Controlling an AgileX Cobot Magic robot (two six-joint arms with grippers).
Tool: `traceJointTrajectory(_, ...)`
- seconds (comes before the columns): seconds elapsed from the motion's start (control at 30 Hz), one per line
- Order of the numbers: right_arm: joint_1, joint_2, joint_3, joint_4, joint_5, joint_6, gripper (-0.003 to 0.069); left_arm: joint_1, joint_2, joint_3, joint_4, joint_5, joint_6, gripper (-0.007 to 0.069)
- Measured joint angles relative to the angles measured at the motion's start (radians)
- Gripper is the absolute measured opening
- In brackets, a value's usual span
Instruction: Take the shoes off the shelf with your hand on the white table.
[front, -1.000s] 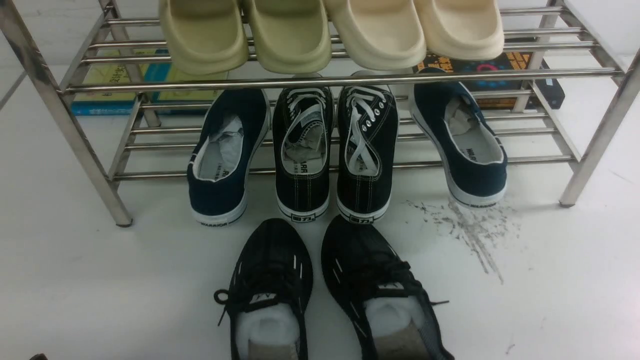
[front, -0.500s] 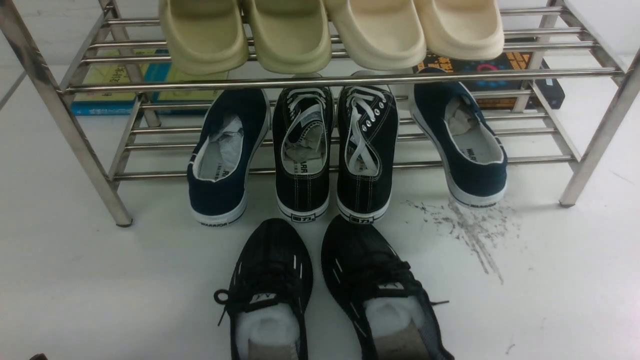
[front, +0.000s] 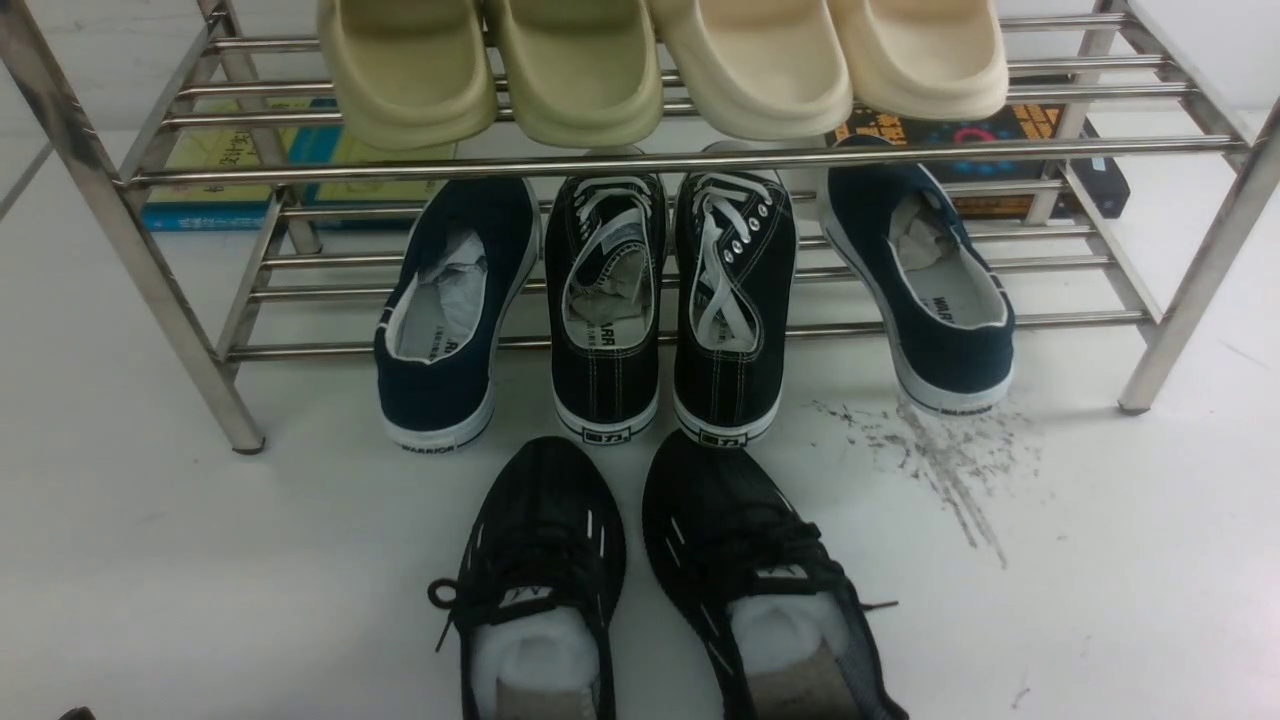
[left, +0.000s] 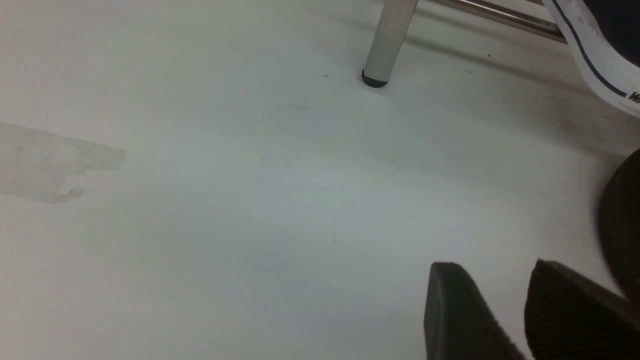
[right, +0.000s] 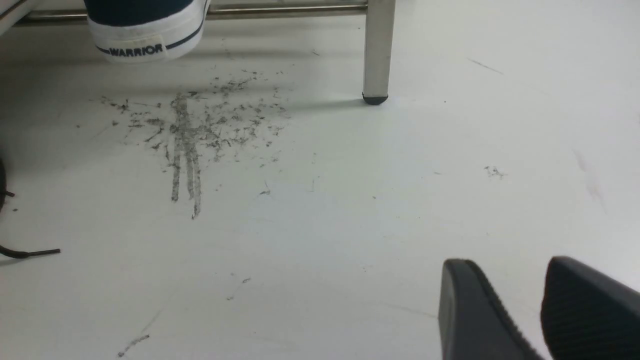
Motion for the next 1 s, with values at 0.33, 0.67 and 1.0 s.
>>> traceJointTrajectory(0.33,0.0,0.0,0.0,0.0,0.0,0.0,0.0241,0.0,0.0,0.0,0.0,0.0,0.0,0.0242)
traceJointTrajectory(0.67,0.0,0.0,0.005,0.449,-0.007,0.262,0.0241,0.0,0.0,0.0,-0.012,-0.001,0.0,0.0242)
traceJointTrajectory(1.0,0.0,0.0,0.01,0.73,-0.006,0.332,0.0241,0.0,0.0,0.013,-0.426,-0.072,-0.306,0.0242)
